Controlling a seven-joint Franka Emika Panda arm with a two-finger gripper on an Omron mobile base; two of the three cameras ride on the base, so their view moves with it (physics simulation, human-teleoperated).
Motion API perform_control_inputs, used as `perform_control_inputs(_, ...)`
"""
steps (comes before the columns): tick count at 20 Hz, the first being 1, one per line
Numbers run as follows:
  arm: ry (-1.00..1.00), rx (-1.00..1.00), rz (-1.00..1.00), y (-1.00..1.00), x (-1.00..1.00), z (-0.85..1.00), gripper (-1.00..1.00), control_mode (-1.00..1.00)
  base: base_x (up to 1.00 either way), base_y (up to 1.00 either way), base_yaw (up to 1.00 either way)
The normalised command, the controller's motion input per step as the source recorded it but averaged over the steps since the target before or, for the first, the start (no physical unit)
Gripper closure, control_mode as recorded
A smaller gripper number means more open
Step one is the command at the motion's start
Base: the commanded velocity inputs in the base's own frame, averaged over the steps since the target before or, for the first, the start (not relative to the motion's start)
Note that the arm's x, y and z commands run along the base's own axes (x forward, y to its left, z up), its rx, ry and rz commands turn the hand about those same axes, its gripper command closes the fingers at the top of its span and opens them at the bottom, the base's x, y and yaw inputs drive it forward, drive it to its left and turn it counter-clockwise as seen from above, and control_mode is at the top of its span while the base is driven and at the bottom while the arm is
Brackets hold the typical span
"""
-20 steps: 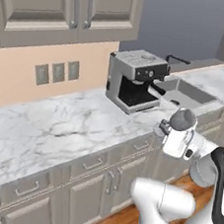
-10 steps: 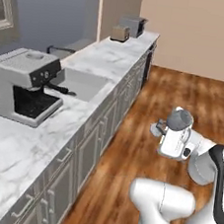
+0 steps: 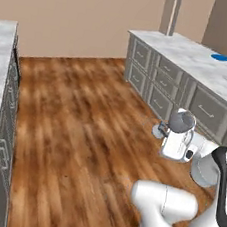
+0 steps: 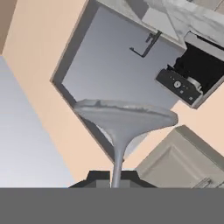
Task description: Retrieve the wine glasses from the counter and place one next to each plate.
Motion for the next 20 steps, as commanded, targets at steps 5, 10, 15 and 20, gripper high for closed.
perform_control_inputs(5, 0.0, 0.0, 0.0, 0.0, 0.0, 0.0, 1.0, 1.0, -0.36, -0.26, -0.79)
perform_control_inputs(10, 0.0, 0.0, 0.0, 0.0, 0.0, 0.0, 1.0, 1.0, 0.0, -0.95, -0.44)
perform_control_inputs(15, 0.0, 0.0, 0.0, 0.0, 0.0, 0.0, 1.0, 1.0, 0.33, -1.0, -0.18)
perform_control_inputs(20, 0.0, 0.0, 0.0, 0.0, 0.0, 0.0, 1.0, 1.0, 0.66, -1.0, -0.05)
